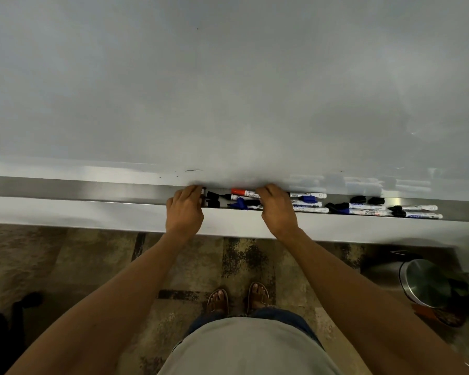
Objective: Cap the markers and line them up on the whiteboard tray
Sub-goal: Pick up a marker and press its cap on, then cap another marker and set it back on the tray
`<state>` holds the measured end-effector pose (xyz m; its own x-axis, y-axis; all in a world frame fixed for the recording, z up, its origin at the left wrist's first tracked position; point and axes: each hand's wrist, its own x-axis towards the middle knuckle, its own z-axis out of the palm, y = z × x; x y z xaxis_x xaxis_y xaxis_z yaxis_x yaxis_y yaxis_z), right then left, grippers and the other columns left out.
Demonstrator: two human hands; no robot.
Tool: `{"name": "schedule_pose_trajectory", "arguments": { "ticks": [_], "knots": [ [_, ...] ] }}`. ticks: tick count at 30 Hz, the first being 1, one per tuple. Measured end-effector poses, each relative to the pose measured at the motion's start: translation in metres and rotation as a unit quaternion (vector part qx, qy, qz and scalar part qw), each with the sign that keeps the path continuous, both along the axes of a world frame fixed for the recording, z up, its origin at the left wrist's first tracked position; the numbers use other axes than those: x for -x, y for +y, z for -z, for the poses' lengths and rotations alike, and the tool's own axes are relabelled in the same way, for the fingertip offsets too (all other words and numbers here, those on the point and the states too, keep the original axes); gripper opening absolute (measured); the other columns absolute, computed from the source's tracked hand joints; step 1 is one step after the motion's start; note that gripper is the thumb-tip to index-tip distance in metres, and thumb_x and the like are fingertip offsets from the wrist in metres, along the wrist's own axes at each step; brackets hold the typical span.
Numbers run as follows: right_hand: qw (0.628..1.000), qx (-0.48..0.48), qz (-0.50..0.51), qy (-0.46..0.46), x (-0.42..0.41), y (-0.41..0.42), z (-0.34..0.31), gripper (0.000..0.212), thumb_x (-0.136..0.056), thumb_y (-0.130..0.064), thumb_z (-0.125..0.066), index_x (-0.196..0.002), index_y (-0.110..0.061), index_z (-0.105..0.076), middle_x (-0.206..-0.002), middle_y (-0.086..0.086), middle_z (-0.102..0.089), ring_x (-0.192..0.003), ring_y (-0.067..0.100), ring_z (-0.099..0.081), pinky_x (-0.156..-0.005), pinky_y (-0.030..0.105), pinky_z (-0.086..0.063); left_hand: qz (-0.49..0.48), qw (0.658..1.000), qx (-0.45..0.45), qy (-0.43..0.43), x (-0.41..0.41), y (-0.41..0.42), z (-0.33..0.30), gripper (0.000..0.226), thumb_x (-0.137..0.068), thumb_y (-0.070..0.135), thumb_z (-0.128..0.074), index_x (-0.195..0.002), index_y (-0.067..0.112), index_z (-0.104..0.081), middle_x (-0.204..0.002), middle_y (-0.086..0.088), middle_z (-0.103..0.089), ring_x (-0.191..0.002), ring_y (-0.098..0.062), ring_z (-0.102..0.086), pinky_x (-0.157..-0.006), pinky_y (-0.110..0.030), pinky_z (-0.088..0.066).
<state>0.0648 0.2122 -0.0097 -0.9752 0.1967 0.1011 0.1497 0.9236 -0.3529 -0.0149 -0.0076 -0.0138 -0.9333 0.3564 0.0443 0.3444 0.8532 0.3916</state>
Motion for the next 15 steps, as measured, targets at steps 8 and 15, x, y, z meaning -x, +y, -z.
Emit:
{"name": "schedule_pose_trajectory", "arguments": {
  "ticks": [8, 15],
  "knots": [
    [0.999, -0.033, 0.012, 0.023, 0.000, -0.001, 0.005, 0.044, -0.057, 0.020, -0.062, -0.096, 0.001, -0.069, -0.093, 0.018, -0.066, -0.089, 0.036, -0.059, -0.079, 0.041, -0.051, 0.017, 1.000, 0.010, -0.008, 0.005, 0.001, 0.000, 0.035, -0.086, 0.000, -0.055, -0.119, 0.011, -0.061, -0.120, -0.011, -0.061, -0.107, -0.036, -0.053, -0.091, -0.046, -0.042],
    [0.999, -0.024, 0.039, 0.004, -0.024, 0.007, 0.009, 0.008, -0.084, -0.012, -0.067, -0.085, -0.004, -0.068, -0.084, 0.013, -0.066, -0.080, 0.033, -0.058, -0.069, 0.041, -0.047, 0.009, 1.000, 0.027, -0.010, 0.010, 0.003, 0.002, 0.029, -0.086, 0.000, -0.057, -0.112, 0.008, -0.064, -0.114, -0.014, -0.062, -0.101, -0.035, -0.055, -0.088, -0.046, -0.045]
  ]
}}
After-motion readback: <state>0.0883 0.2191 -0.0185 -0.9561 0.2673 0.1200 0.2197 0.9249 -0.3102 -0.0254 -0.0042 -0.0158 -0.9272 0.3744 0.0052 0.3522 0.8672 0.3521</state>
